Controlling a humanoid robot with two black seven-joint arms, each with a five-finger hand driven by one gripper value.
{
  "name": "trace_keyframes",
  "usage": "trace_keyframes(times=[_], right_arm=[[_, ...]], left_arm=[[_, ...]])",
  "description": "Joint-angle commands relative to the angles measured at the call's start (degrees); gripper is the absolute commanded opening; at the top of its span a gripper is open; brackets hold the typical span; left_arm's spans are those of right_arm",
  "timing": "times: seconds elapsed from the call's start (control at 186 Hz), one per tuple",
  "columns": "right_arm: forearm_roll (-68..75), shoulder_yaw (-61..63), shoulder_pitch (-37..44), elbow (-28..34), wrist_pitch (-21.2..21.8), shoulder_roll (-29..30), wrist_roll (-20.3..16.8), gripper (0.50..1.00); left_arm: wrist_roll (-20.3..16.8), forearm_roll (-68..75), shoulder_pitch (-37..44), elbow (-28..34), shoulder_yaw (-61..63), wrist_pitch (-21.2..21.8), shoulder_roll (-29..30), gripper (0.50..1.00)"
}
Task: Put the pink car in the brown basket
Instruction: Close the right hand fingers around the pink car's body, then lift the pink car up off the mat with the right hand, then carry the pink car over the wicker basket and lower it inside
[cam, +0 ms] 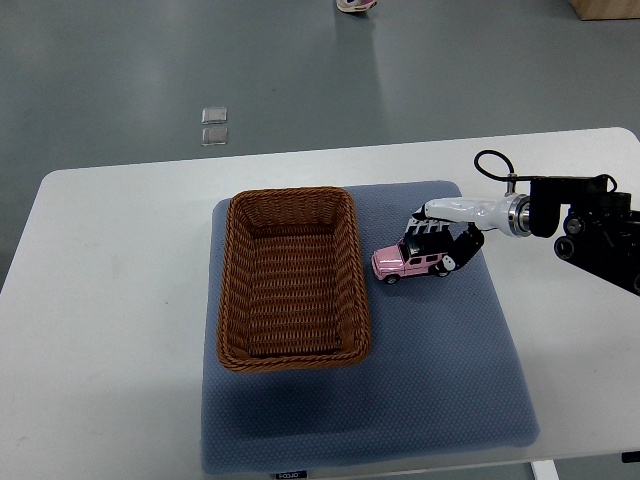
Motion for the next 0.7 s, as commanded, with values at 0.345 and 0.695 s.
trace_keyframes(times=[0.345,0.695], right_arm=[[1.1,1.6,3.2,2.3,-3.4,-5.3,0.1,0.5],[2.5,3.1,10.8,5.6,-2.5,-4.0,0.0,0.5]], left_arm=[[0.0,0.0,0.0,0.0,0.0,0.0,0.0,1.0],[0.0,0.0,0.0,-0.1,0.2,0.0,0.0,1.0]])
